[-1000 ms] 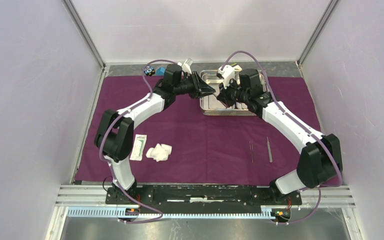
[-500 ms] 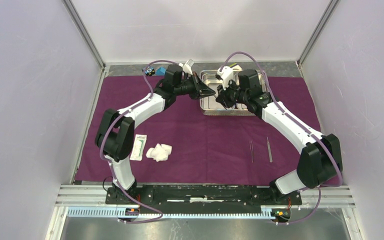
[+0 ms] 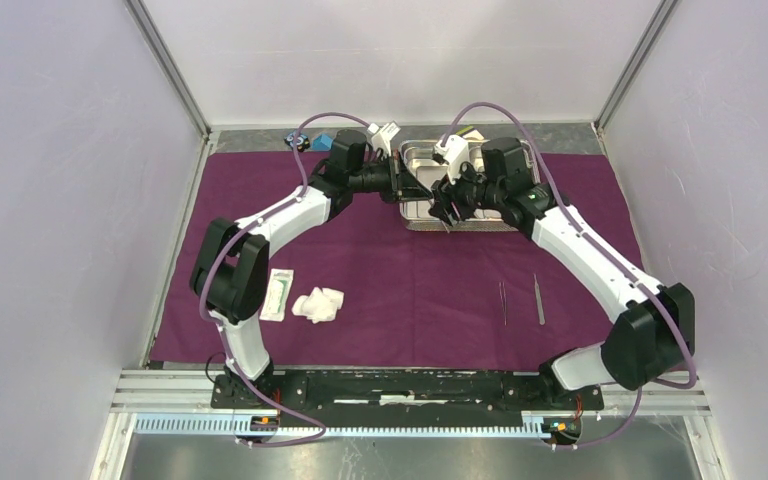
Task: Open and lay out the surgical kit
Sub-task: Place the medical item in the surgical kit.
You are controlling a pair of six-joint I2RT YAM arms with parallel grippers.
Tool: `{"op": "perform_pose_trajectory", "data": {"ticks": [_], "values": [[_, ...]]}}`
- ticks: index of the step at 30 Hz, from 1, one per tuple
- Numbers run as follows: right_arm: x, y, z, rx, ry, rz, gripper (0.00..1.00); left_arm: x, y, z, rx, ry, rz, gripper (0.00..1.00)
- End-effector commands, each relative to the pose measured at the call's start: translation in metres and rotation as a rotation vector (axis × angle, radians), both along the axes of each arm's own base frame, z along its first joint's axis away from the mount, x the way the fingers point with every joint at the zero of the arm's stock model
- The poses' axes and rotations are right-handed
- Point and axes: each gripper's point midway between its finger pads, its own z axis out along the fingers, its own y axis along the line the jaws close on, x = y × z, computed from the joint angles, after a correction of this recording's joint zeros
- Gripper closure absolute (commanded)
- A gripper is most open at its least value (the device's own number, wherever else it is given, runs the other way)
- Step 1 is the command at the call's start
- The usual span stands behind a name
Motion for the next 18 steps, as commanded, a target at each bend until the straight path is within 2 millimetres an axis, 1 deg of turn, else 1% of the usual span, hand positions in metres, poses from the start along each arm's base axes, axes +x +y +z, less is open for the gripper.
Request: {"op": "perform_pose_trajectory", "data": {"ticks": [1,4,11,14,18], "values": [[-0.012,0.004,0.012,0.039,-0.001,0.027,0.43,-0.009,-0.002,0.036,-0.037,-0.166,-0.072,0.98],[-0.015,0.004,0.002,0.041,0.022,0.024,0.47,-0.01,-0.003,0.036,-0.042,-0.194,-0.089,0.98],[-0.015,0.003,-0.014,0.039,0.061,0.002,0.51,-0.015,-0.006,0.039,-0.056,-0.223,-0.103,0.98],[-0.013,0.003,-0.018,0.035,0.07,-0.006,0.56,-0.016,-0.007,0.04,-0.06,-0.23,-0.105,0.98],[-0.01,0.004,-0.017,0.035,0.07,-0.014,0.61,-0.017,-0.008,0.038,-0.055,-0.228,-0.103,0.98]]}}
